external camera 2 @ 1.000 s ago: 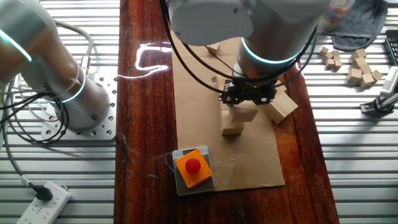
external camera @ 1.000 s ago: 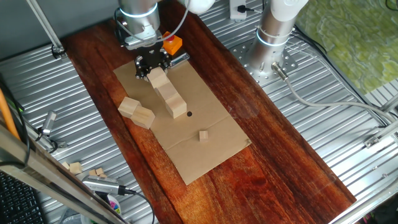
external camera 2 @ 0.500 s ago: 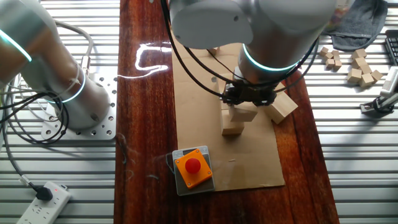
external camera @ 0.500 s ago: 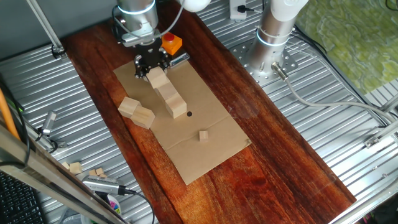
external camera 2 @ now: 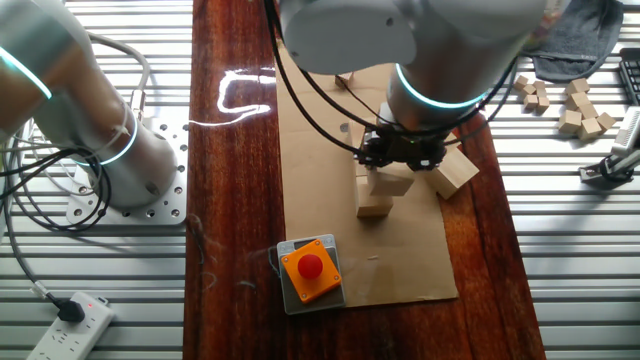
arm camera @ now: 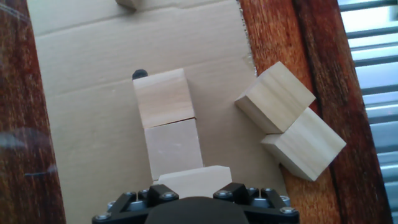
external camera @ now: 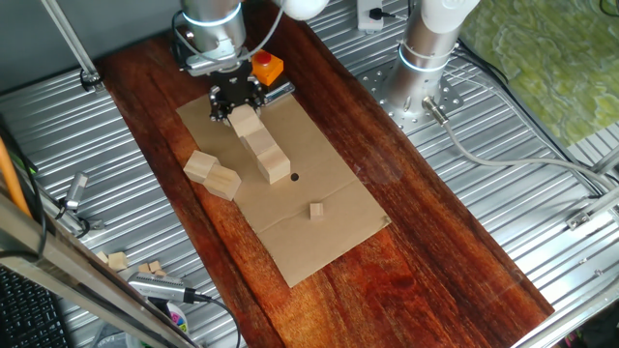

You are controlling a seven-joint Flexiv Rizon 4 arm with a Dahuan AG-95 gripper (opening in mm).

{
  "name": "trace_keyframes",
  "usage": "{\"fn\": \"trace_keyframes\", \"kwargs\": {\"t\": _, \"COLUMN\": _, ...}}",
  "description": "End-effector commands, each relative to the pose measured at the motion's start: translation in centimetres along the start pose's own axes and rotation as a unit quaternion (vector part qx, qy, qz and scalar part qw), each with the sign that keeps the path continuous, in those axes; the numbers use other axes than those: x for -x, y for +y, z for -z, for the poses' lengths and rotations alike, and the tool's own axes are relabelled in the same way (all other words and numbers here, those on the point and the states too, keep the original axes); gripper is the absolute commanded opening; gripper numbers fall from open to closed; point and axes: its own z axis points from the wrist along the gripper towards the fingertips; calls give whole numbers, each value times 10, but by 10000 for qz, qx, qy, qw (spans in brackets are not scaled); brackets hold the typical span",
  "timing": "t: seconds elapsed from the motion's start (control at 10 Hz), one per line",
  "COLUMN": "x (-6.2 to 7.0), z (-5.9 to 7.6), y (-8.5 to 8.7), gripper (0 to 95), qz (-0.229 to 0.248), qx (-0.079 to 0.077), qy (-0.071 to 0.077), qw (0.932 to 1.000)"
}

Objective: Stack the blocks into a pyramid shape

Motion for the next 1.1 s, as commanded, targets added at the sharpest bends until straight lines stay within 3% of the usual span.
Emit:
{"fn": "trace_keyframes", "kwargs": {"t": 0.1, "x": 8, "z": 4, "y": 13, "gripper": 0, "qz": -61, "qx": 2, "qy": 58, "qw": 10000}}
{"fn": "trace_keyframes", "kwargs": {"t": 1.1, "x": 19, "z": -16, "y": 21, "gripper": 0, "qz": 58, "qx": -191, "qy": 109, "qw": 9997}}
